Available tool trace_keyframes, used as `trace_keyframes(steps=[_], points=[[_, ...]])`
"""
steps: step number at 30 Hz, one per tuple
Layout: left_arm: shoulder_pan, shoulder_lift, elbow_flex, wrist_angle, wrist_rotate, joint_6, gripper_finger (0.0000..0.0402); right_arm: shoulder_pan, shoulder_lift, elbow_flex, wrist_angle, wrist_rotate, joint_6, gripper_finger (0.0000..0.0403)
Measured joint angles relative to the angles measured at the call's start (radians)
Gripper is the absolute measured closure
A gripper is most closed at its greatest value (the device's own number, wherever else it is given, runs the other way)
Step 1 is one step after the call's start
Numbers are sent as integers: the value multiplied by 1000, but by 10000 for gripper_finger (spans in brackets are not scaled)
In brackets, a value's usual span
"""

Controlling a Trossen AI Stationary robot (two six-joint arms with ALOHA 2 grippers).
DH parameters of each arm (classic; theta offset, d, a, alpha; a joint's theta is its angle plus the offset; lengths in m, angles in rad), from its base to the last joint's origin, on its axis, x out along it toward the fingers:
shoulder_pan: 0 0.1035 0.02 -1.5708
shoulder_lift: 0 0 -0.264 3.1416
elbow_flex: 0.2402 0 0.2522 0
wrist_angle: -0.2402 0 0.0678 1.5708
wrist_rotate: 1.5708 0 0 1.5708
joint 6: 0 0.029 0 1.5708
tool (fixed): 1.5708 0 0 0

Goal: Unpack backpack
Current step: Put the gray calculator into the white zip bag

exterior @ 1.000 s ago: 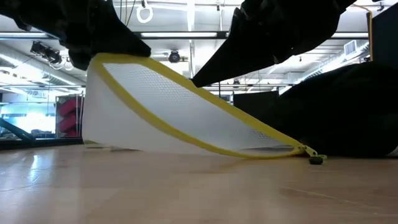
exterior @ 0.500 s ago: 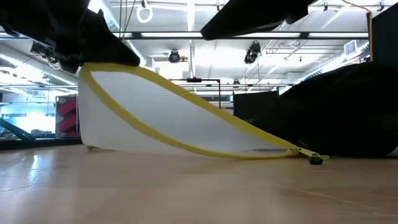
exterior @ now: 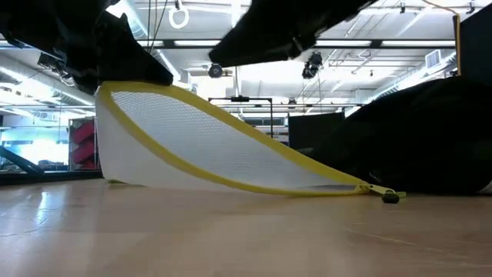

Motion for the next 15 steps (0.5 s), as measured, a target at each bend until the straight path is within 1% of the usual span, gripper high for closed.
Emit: trace_keyframes(steps=[4,7,10,12,15], points=[[0,0,0,3,3,0,402,-29,1,0,20,-43,-15,208],[0,0,0,27,5,17,402,-43,24,0,52,-65,-25,203],[1,0,0,58,18,50,402,-60,73,12,92,-97,-30,209],[2,0,0,69,25,61,402,-69,103,26,97,-87,-30,218],[3,0,0,77,36,73,402,-86,108,30,114,-70,-19,235]])
